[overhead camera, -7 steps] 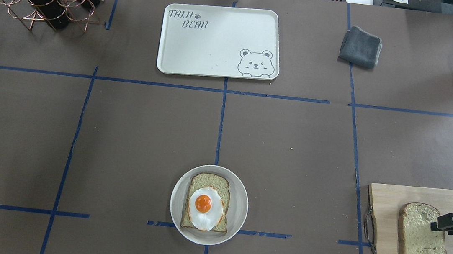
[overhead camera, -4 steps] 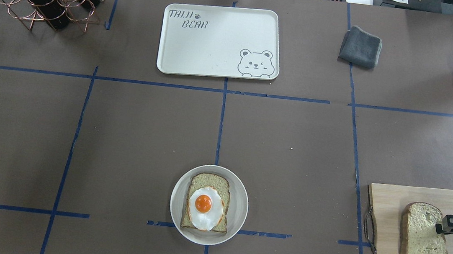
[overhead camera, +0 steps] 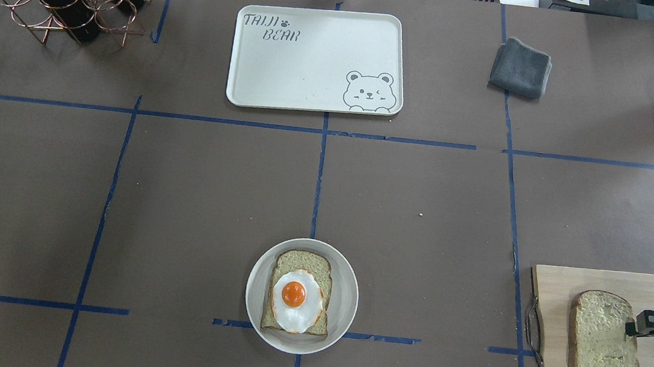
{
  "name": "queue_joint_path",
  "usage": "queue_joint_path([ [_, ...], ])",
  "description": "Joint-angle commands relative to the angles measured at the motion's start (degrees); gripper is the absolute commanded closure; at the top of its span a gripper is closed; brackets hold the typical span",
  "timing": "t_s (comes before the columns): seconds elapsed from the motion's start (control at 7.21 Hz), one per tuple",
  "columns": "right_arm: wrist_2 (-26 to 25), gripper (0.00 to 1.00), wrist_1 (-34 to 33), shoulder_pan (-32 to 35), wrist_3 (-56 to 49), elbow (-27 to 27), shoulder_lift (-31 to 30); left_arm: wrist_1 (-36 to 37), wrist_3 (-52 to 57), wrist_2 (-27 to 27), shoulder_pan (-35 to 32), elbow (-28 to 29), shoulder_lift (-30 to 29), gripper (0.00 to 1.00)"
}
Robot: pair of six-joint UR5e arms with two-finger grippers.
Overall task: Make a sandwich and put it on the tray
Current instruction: 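Grip the bread slice edge with the right gripper and lift it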
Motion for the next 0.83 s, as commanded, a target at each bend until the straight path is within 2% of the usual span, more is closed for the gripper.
queue_joint_path([
  [0.0, 0.2, 1.0, 4.0, 0.0, 0.2, 0.0, -0.8, 0.0, 0.1, -0.1, -0.1, 0.0, -0.1, 0.0],
  [0.14, 0.4, 1.0, 4.8, 0.0, 0.3, 0.2, -0.8, 0.0, 0.1, -0.1, -0.1, 0.1, -0.1, 0.0],
  [0.42, 0.6, 1.0, 14.8, -0.1, 9.3, 0.1, 0.3, 0.0, 0.1, -0.1, -0.1, 0.1, -0.1, 0.0],
  [0.55, 1.4, 1.0, 16.3, -0.1, 11.6, 0.1, 1.9, 0.0, 0.1, -0.1, -0.1, 0.1, -0.1, 0.0],
  [0.69, 2.1, 1.0, 16.4, -0.1, 17.0, 0.3, 6.2, 0.0, 0.1, -0.1, -0.1, 0.0, -0.1, 0.0],
])
